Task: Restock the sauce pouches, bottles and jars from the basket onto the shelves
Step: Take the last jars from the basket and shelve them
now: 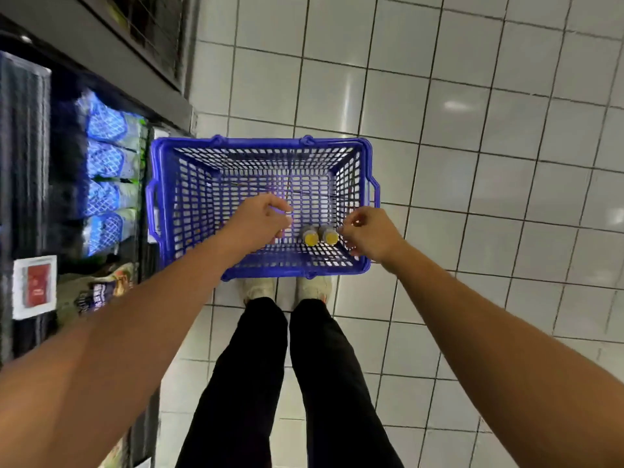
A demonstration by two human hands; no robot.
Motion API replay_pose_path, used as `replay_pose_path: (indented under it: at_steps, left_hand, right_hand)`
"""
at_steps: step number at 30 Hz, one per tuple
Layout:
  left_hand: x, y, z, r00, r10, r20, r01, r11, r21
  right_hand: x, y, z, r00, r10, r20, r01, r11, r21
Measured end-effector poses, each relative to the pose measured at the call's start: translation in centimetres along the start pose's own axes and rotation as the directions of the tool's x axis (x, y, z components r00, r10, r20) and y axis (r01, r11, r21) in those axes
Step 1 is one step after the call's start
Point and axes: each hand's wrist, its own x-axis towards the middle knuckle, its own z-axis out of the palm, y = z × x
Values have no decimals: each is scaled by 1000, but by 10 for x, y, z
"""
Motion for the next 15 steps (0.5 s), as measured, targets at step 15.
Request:
replay_pose_path:
  at_steps: [15]
  left_hand:
    - [176, -168, 78, 968, -85, 236, -32, 892, 451]
  right_hand:
    - [178, 117, 89, 928, -73, 366, 370, 66, -927]
